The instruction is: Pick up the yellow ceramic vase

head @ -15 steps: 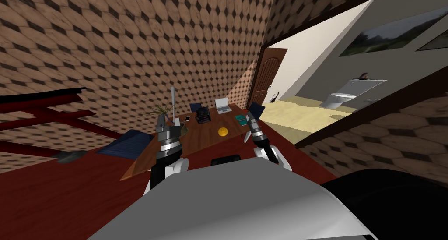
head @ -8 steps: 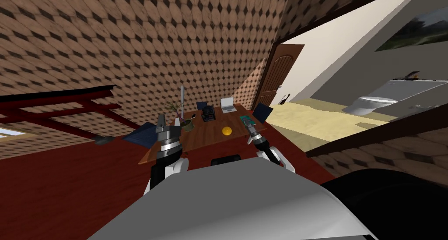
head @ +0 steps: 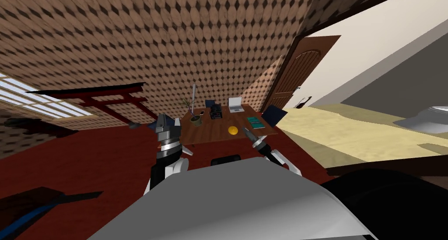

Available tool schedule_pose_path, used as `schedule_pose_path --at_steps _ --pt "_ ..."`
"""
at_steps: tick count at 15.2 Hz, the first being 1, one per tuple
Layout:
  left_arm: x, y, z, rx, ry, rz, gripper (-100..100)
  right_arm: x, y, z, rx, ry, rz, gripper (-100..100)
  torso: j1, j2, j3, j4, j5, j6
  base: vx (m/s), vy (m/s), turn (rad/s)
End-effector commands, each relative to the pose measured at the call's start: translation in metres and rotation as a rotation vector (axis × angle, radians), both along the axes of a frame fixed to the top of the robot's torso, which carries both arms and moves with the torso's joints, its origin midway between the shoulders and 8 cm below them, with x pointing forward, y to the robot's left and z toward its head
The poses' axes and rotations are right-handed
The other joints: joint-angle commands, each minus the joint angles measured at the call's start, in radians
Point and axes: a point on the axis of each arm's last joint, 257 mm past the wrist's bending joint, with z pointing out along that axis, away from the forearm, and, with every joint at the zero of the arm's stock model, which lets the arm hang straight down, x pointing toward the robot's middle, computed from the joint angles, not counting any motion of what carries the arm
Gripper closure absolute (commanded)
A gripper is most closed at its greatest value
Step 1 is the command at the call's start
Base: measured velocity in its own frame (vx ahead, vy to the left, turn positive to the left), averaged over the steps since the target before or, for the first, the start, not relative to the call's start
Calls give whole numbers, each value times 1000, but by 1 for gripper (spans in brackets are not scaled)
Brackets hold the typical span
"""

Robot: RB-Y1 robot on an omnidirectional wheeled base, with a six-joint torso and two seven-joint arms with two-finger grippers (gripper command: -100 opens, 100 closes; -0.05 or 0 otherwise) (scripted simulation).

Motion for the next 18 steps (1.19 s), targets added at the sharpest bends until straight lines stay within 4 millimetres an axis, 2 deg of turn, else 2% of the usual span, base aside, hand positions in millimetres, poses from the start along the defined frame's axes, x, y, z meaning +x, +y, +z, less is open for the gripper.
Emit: schedule_pose_path --at_steps 1,2,3,4,5,6,7,9,10,11,12,13,14,15,16,17,18 --pt "0 0 0 0 0 0 0 -11 -2 -35 -76 72 34 -100 0 0 0 0 0 0 -20 47 346" --pt "0 0 0 0 0 0 0 -12 -3 -36 -83 74 37 -100 0 0 0 0 0 -1 -17 39 265" --pt "0 0 0 0 0 0 0 -22 -8 -61 -135 125 60 -100 0 0 0 0 0 0 -20 48 318" --pt "0 0 0 0 0 0 0 -23 -9 -62 -142 129 63 -100 0 0 0 0 0 0 -17 44 270" --pt "0 0 0 0 0 0 0 -34 -13 -83 -190 171 89 -100 0 0 0 0 0 0 -13 51 332" --pt "0 0 0 0 0 0 0 -36 -18 -89 -202 185 90 -100 0 0 0 0 0 -1 -14 56 293" --pt "0 0 0 0 0 0 0 -49 -23 -111 -248 232 113 -100 1 0 0 0 0 0 -14 64 369" --pt "0 0 0 0 0 0 0 -51 -28 -114 -263 242 117 -100 1 0 0 0 0 0 -11 45 193" --pt "0 0 0 0 0 0 0 -67 -39 -138 -319 298 142 -100 0 0 0 0 0 1 -15 49 292" --pt "0 0 0 0 0 0 0 -67 -40 -139 -324 300 145 -100 0 0 0 0 0 -1 -12 48 312" --pt "0 0 0 0 0 0 0 -83 -49 -159 -374 347 173 -100 0 0 0 0 0 0 -7 55 401" --pt "0 0 0 0 0 0 0 -86 -55 -163 -386 359 173 -100 0 0 0 0 0 -1 -4 50 323" --pt "0 0 0 0 0 0 0 -103 -65 -181 -436 406 202 -100 0 0 0 0 0 0 -5 61 378" --pt "0 0 0 0 0 0 0 -105 -71 -185 -447 419 201 -100 1 0 0 0 0 0 -6 53 278" --pt "0 0 0 0 0 0 0 -122 -81 -199 -495 460 233 -100 1 0 0 0 0 0 -8 63 360" --pt "0 0 0 0 0 0 0 -126 -89 -205 -508 479 230 -100 1 0 0 0 0 -1 -3 60 340" --pt "0 0 0 0 0 0 0 -146 -105 -220 -559 531 258 -100 1 -1 0 0 0 0 1 63 366"
